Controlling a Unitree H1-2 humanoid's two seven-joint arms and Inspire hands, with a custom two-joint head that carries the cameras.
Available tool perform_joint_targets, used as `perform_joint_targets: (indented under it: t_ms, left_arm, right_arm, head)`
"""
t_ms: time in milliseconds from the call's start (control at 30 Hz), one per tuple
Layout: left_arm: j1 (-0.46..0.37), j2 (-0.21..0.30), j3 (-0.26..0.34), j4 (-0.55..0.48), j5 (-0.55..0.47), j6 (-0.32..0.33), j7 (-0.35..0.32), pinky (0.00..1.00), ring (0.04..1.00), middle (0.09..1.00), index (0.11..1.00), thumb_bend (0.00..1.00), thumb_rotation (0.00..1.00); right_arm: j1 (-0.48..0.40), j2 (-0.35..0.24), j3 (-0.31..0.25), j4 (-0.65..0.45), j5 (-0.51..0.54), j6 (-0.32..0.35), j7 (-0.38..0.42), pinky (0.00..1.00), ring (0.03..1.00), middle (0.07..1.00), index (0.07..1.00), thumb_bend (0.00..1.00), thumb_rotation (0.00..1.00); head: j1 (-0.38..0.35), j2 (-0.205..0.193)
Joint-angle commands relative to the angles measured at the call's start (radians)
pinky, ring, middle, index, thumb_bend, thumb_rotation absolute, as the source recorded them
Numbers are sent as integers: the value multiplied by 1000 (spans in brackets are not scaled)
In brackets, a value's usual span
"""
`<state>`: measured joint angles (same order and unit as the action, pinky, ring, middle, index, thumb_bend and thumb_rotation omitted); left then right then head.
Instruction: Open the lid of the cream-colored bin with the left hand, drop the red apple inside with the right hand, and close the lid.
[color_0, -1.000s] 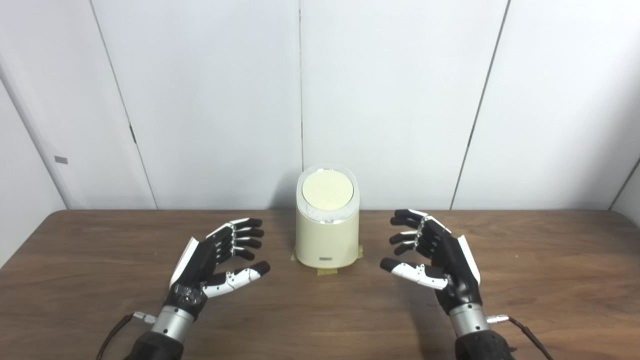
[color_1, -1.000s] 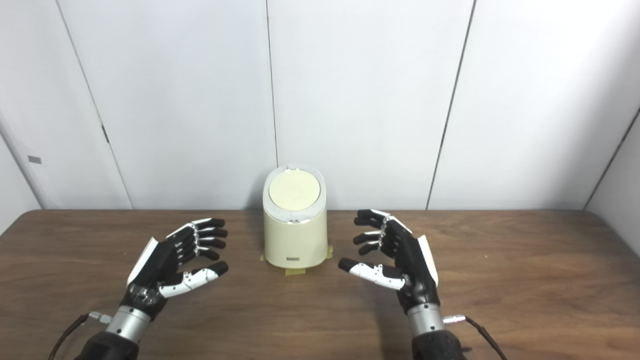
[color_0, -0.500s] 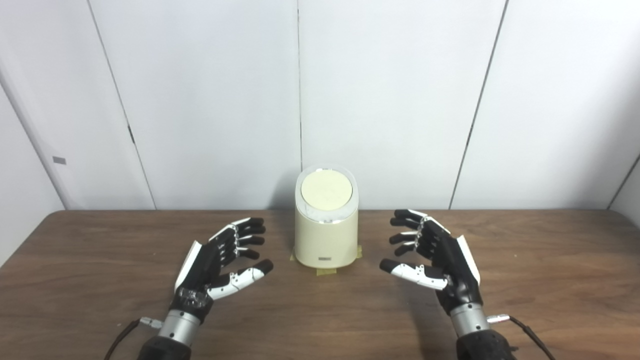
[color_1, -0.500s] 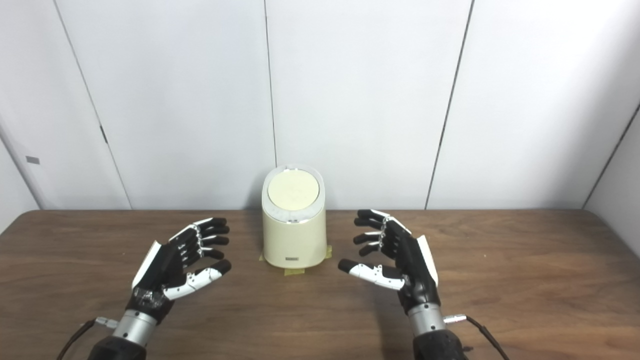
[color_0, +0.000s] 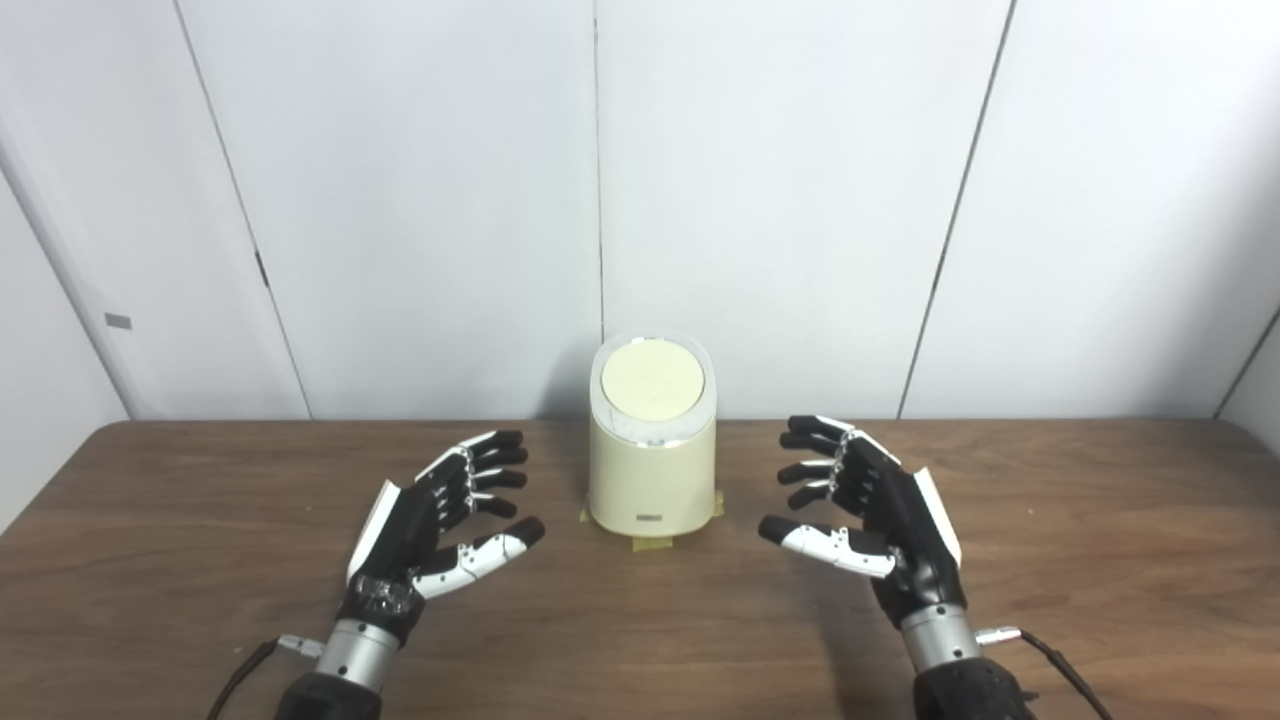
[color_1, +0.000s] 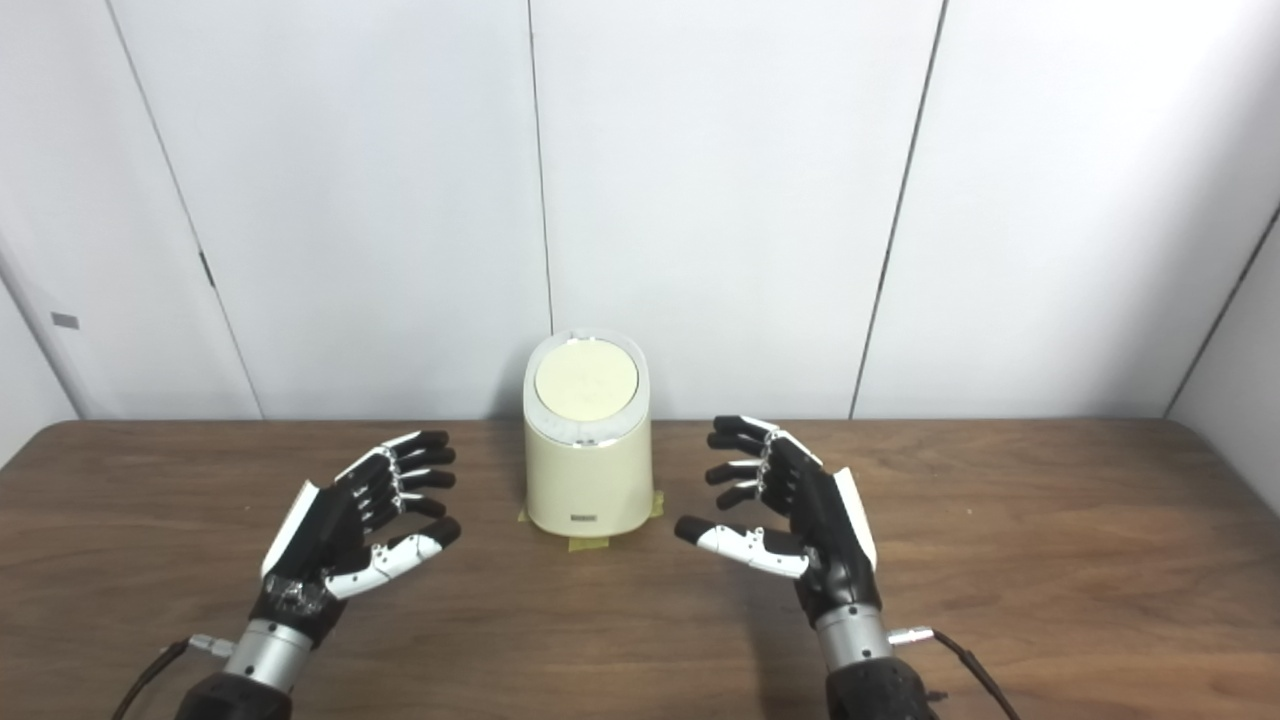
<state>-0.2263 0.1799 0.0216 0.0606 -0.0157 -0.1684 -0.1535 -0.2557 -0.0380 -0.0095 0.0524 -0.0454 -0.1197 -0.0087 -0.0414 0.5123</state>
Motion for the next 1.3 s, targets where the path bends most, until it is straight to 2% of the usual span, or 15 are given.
perform_joint_targets:
  t_ms: [0,167,267,333,433,500,533,700,800,900,967,1000,1100,1200,1267]
  left_arm:
    - [-32,3,11,-24,-9,-33,12,625,738,788,817,733,244]
    - [-31,-3,16,-24,-15,-31,15,634,731,771,853,742,244]
    - [-32,-2,17,-23,-9,-30,15,716,728,693,870,742,273]
    - [-32,1,14,-25,4,-29,18,748,731,685,840,742,298]
    - [-33,3,12,-29,18,-28,18,688,752,768,745,741,308]
    - [-33,2,13,-31,13,-24,16,639,775,838,719,735,280]
    - [-32,-1,15,-32,-1,-19,12,629,778,850,716,734,276]
    - [-31,-12,26,-34,-45,-3,9,491,683,893,847,758,248]
    - [-30,-13,27,-35,-65,-3,1,481,587,835,899,756,242]
    - [-33,-6,22,-28,-53,-23,-4,542,553,672,892,732,242]
    - [-35,1,16,-23,-32,-38,-3,601,587,580,846,713,258]
    - [-36,4,13,-23,-12,-43,3,631,597,565,813,708,266]
    - [-36,5,11,-25,20,-49,16,673,663,647,673,706,282]
    - [-33,0,13,-35,2,-28,8,620,727,774,665,710,264]
    - [-32,-4,18,-36,-20,-14,2,549,718,850,759,734,259]
  right_arm:
    - [-29,2,-1,-36,14,-7,4,470,587,710,726,819,196]
    - [-33,-1,-5,-12,33,-31,8,474,591,712,784,834,200]
    - [-36,-4,-7,5,38,-47,9,505,611,711,831,831,199]
    - [-36,-2,-7,-1,33,-40,4,531,624,705,828,823,186]
    - [-33,4,-3,-37,1,-10,-13,526,641,735,657,804,161]
    - [-32,8,-4,-43,-1,-10,-17,507,644,764,593,793,131]
    - [-33,10,-7,-37,9,-19,-15,503,643,769,585,791,125]
    - [-37,9,-16,2,43,-67,-8,443,535,744,733,815,144]
    - [-41,5,-16,19,40,-86,-10,435,501,701,769,793,126]
    - [-41,3,-10,8,20,-86,-16,435,507,640,761,760,124]
    - [-39,4,-7,-11,11,-74,-16,441,534,599,635,750,121]
    - [-38,5,-6,-18,11,-67,-15,456,556,593,563,637,131]
    - [-36,8,-5,-29,17,-56,-11,498,609,607,490,531,137]
    - [-35,6,-7,-21,27,-61,-8,414,549,628,494,519,142]
    - [-37,7,-10,-7,28,-73,-12,376,491,642,673,717,156]
  head:
    - [-1,1]
    - [1,2]
    - [1,2]
    - [2,4]
    - [3,4]
    - [4,5]
    - [4,5]
    - [5,6]
    - [5,6]
    - [5,6]
    - [5,8]
    - [5,8]
    - [5,8]
    - [5,8]
    - [4,8]
